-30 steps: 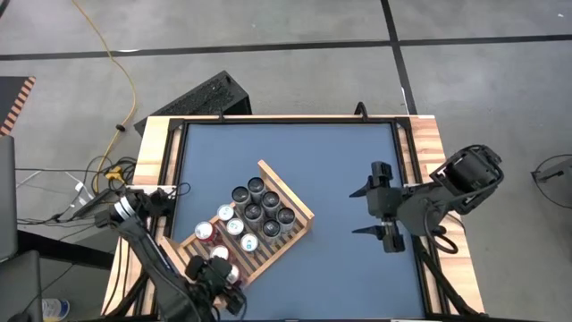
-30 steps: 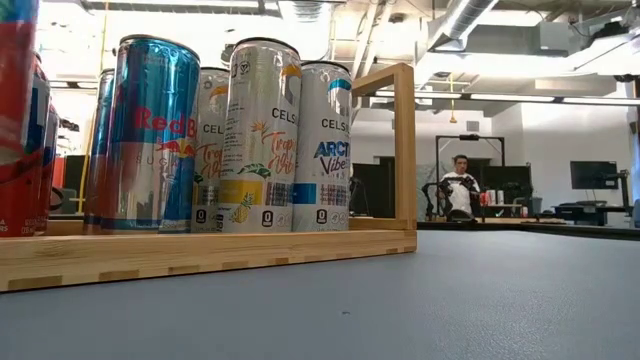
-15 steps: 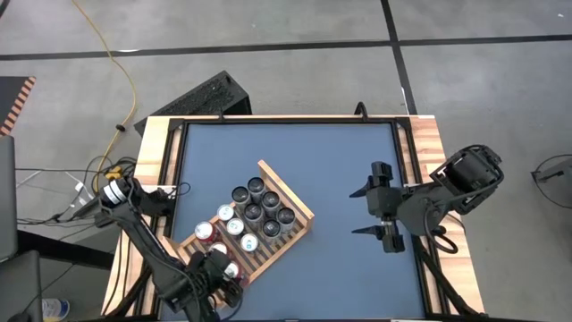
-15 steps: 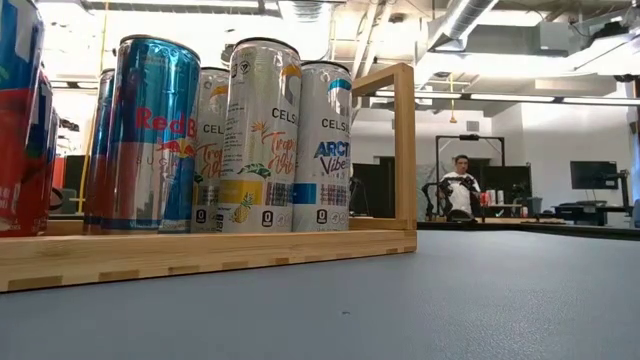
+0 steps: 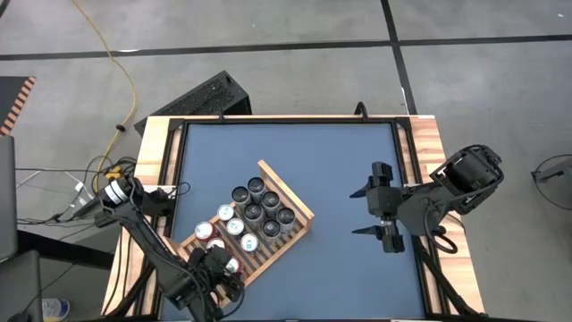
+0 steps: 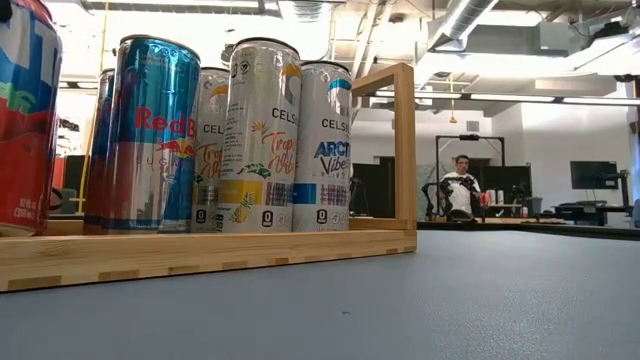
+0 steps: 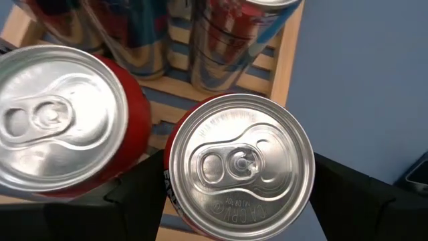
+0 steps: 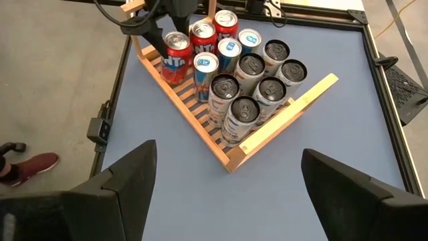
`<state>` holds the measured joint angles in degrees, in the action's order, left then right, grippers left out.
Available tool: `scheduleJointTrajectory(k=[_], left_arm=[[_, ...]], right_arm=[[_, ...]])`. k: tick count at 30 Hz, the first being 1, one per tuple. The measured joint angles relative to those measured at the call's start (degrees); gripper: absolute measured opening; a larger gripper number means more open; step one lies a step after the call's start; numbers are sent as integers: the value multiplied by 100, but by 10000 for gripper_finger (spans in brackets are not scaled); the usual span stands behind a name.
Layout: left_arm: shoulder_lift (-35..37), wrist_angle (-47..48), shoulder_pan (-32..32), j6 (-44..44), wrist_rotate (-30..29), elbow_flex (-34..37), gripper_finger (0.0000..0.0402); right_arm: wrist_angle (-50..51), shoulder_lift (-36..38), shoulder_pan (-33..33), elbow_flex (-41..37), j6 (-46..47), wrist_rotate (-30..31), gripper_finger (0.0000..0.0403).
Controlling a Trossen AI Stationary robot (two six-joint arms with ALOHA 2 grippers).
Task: Place canned beverage on shelf
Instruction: Put the red soda can on the shelf aligned with the other red soda cans
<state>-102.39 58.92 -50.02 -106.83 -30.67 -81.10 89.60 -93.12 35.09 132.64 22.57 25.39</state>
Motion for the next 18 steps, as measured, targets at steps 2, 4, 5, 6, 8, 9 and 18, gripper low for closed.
scheduleJointTrajectory(k=[2,4,5,6,8,9,18], left_arm=[[0,38,-4,-2,-11,0,291],[-30,43,-1,11,-7,0,291],[-60,37,-2,11,-20,0,291],[-87,34,-1,-23,-25,0,291],[-107,27,-2,-37,-52,0,291],[-129,20,6,-39,-54,-2,291],[-236,-36,-10,41,43,-29,291]], right_arm=[[2,0,0,0,0,0,332],[2,0,0,0,-2,-8,332],[4,0,0,0,-2,-38,332],[4,0,0,0,-2,-75,332],[9,0,0,-1,-4,-144,332],[8,0,1,0,-2,-151,332],[7,0,13,-1,-2,-154,332]])
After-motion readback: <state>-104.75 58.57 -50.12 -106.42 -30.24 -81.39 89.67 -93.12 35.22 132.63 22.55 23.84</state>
